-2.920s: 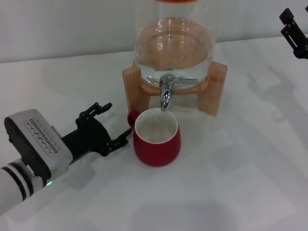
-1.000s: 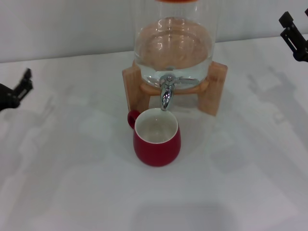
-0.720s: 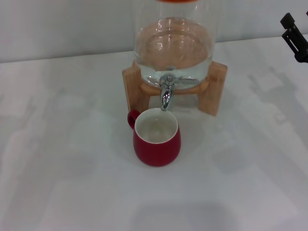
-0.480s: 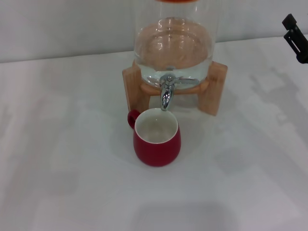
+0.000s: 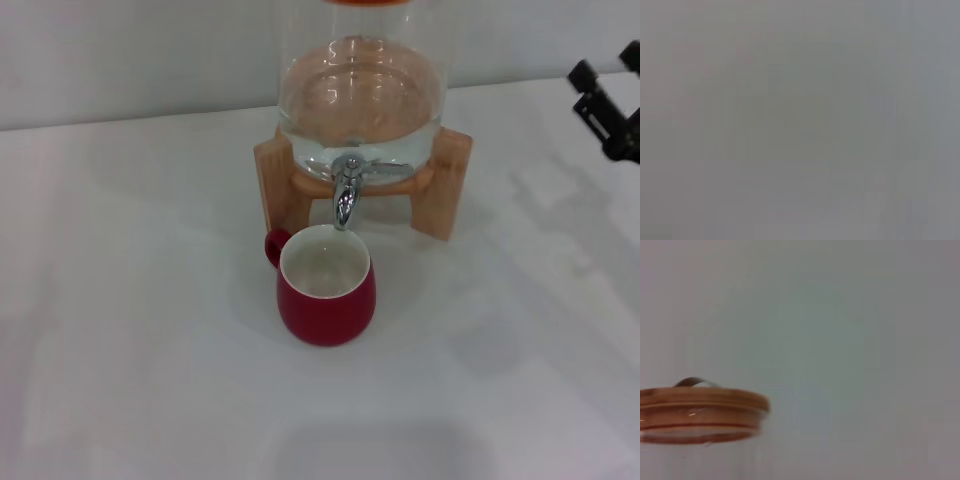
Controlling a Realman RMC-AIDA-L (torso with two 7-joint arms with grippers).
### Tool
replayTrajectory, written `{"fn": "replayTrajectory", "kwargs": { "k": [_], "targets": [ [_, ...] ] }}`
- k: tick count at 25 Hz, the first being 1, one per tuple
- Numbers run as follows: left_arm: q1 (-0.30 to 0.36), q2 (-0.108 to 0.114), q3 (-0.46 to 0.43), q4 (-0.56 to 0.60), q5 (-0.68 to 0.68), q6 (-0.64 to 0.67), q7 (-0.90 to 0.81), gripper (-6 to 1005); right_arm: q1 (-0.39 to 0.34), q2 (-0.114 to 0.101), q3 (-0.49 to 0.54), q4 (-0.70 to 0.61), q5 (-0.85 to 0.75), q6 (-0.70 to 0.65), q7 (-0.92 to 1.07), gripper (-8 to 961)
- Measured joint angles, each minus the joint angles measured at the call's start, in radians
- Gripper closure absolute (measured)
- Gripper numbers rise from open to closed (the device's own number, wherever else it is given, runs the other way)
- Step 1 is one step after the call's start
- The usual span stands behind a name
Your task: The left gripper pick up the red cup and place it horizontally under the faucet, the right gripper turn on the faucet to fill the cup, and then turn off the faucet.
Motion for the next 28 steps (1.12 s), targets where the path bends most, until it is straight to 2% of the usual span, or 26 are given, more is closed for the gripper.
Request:
{"fn": "replayTrajectory", "kwargs": {
  "k": [7,14,28],
  "targets": [
    [0.032,0.001,0.005,0.050,-0.022,-0.032,0.000,166,-0.017,0.003,-0.108,0.007,0.000,-0.041,0.022,234],
    [0.035,0.003,0.008,0.066,-0.036,-0.034,0.000,167,-0.027,0.002,-0.202,0.006,0.000,-0.073,0.047,234],
    [0.024,0.003,0.018,0.068,-0.023,-0.029,0.000,172,0.032,0.006,-0.359,0.000,-0.009,-0.041,0.069,234]
  ]
}}
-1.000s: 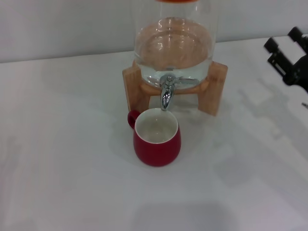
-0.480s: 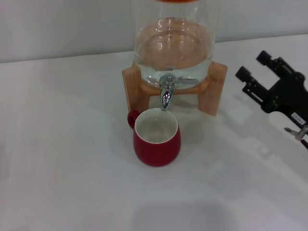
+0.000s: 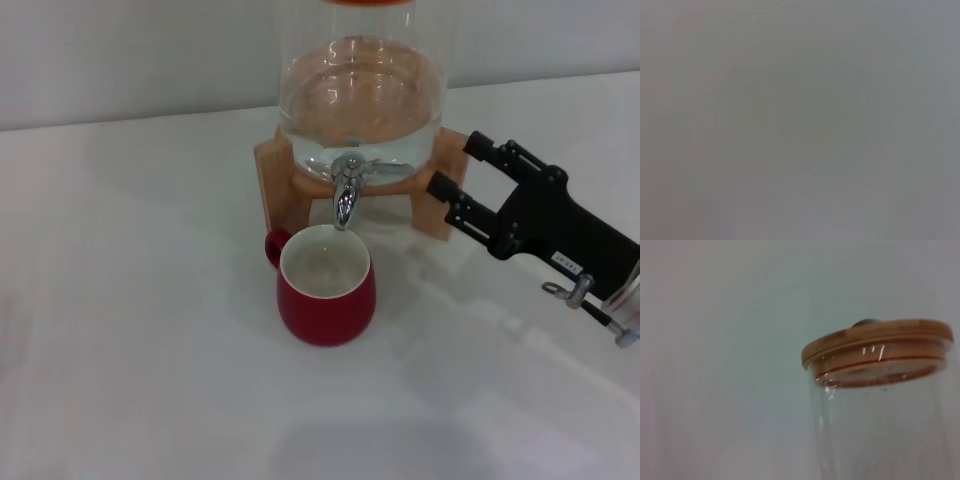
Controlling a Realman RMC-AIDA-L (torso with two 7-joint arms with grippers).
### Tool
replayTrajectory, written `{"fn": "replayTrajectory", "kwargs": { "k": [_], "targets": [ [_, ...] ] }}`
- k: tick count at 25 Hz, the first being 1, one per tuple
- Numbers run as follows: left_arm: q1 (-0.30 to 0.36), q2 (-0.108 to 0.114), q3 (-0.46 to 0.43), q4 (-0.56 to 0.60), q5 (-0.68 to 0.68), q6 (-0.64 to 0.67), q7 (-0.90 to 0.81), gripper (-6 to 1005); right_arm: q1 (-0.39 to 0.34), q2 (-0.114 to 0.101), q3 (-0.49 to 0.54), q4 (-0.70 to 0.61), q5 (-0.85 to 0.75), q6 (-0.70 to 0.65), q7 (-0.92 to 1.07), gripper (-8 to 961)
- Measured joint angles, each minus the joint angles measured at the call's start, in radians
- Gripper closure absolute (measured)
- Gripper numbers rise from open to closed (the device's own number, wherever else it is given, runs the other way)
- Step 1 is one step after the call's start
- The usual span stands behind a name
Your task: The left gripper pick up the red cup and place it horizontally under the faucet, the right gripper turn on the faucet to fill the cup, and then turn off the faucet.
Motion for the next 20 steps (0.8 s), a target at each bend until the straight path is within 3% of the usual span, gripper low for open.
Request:
{"fn": "replayTrajectory", "kwargs": {
  "k": [20],
  "targets": [
    [-0.004,0.001,0.014,-0.002,0.027,-0.005,-0.002,172,0.054,0.004,-0.087,-0.001,-0.003,0.053,0.058,235]
  ]
}}
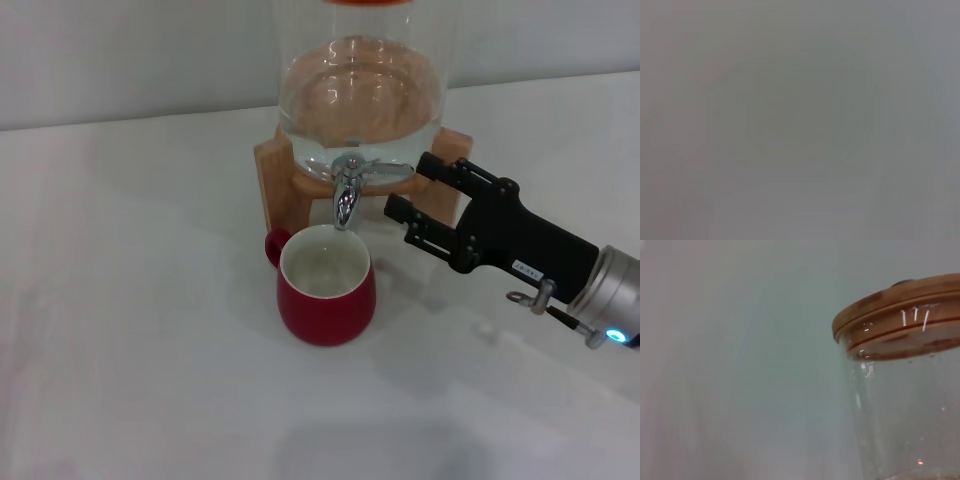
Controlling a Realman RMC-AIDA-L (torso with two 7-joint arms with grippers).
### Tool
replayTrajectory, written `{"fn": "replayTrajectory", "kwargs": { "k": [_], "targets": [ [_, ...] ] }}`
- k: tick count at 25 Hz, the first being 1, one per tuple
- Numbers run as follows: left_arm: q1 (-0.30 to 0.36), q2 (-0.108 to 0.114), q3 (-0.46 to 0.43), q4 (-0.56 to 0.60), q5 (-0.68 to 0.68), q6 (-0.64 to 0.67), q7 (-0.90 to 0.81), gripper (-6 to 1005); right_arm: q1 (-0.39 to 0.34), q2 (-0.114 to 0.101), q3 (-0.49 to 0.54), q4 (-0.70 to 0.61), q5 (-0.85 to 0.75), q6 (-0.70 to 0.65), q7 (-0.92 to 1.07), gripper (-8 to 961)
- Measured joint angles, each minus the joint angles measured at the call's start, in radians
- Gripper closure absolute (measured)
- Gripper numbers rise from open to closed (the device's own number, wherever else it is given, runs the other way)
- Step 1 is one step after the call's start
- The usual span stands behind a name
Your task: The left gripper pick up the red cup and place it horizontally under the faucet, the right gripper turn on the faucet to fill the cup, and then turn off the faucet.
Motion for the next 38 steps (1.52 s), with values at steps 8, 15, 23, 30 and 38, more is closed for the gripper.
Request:
{"fn": "replayTrajectory", "kwargs": {
  "k": [8,15,23,30,38],
  "targets": [
    [0.000,0.000,0.001,-0.003,0.011,0.006,0.000,171,0.016,0.000,-0.030,-0.028,0.000,0.031,0.010,234],
    [-0.004,0.000,0.001,0.000,0.012,0.009,0.000,171,0.022,0.000,-0.034,-0.038,-0.014,0.039,0.021,234],
    [-0.011,0.000,0.001,0.001,0.012,0.012,0.000,171,0.017,0.000,-0.035,-0.039,-0.015,0.038,0.021,234],
    [-0.012,0.000,0.001,0.002,0.011,0.023,0.000,171,0.014,-0.003,-0.035,-0.038,-0.017,0.028,0.027,234],
    [-0.012,0.000,0.001,0.002,0.011,0.026,0.000,172,0.014,-0.006,-0.035,-0.038,-0.024,0.006,0.036,235]
  ]
}}
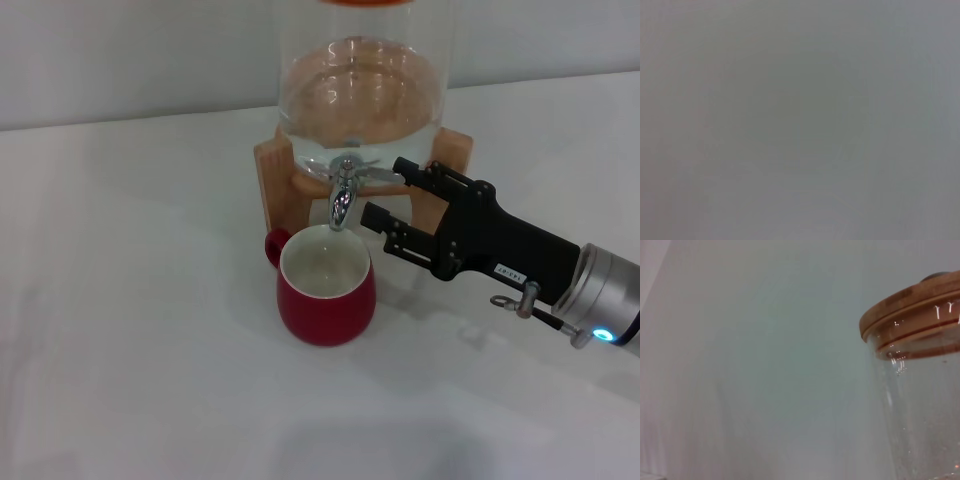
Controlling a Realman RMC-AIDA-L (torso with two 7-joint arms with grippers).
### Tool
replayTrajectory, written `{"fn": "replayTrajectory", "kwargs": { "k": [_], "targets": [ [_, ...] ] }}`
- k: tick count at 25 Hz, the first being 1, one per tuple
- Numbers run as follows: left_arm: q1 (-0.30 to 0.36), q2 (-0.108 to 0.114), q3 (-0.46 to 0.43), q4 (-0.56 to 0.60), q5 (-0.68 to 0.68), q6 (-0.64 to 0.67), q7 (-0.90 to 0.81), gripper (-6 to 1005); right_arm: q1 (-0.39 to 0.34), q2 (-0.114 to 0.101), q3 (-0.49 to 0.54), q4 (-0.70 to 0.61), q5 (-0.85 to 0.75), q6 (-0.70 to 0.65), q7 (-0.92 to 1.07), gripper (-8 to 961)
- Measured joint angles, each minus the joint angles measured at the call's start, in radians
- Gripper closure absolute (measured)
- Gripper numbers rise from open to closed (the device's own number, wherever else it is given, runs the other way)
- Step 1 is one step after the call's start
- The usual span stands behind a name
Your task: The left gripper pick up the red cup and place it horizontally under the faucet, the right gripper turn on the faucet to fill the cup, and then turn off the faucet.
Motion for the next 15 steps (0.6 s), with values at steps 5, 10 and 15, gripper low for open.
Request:
{"fn": "replayTrajectory", "kwargs": {
  "k": [5,10,15],
  "targets": [
    [-0.003,0.000,0.000,0.000,0.000,0.000,0.000,172,0.000,-0.001,0.000,0.000,-0.002,-0.010,0.008,235],
    [-0.004,0.000,0.000,0.000,0.000,0.000,0.000,171,0.001,-0.002,0.001,0.000,-0.012,-0.019,0.018,235],
    [-0.007,0.000,0.000,0.000,0.000,0.000,0.000,171,0.002,-0.003,0.002,0.000,-0.016,-0.020,0.031,235]
  ]
}}
